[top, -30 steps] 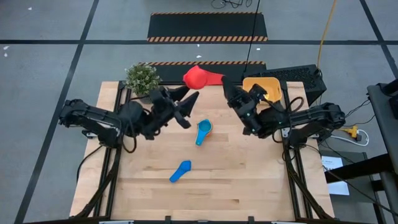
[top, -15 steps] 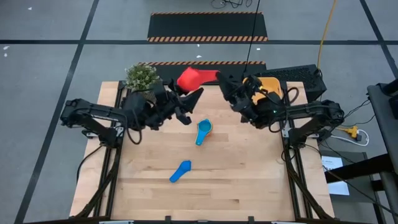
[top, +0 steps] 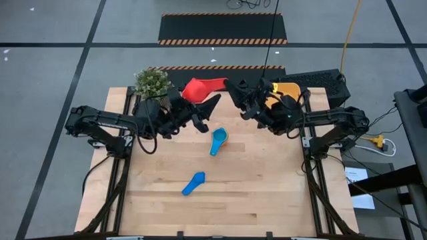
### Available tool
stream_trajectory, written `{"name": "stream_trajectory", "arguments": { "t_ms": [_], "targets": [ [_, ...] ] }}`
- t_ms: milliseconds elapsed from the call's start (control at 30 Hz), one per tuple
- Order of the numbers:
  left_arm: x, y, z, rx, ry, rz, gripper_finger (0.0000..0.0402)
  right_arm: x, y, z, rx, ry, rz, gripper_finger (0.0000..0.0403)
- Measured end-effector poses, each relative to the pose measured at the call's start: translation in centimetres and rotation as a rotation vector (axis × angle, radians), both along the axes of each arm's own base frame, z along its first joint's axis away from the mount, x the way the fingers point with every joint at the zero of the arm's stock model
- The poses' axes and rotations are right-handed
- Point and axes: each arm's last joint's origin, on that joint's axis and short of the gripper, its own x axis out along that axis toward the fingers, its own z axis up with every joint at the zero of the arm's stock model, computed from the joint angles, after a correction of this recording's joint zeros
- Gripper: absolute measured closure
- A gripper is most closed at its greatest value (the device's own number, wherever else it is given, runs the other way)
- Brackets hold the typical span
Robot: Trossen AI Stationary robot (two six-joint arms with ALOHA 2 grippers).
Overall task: Nest measuring cups in basket
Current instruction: Stack the red measuring cup on top of the light blue measuring cup
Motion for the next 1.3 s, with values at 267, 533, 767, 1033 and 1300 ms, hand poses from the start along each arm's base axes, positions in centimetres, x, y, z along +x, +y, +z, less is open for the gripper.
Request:
{"name": "stream_trajectory", "arguments": {
  "t_ms": [267,533,767,1033,1300],
  "targets": [
    [-0.2,0.1,0.1,-0.012,-0.013,0.048,0.0288,0.0,-0.4,-0.1,0.002,0.007,-0.008,0.0403],
    [-0.4,0.4,0.5,-0.007,-0.031,0.122,0.0257,0.2,-0.9,-0.3,0.052,0.015,0.019,0.0403],
    [-0.5,0.5,0.6,0.020,-0.026,0.143,0.0297,0.3,-1.0,-0.4,0.071,0.028,0.032,0.0403],
    [-0.5,0.6,0.5,-0.012,-0.020,0.180,0.0388,0.4,-1.0,-0.5,0.124,0.029,0.069,0.0396],
    [-3.4,0.3,1.4,-0.030,0.155,0.309,0.0395,-2.0,-1.0,0.7,0.224,0.166,0.114,0.0309]
  ]
}}
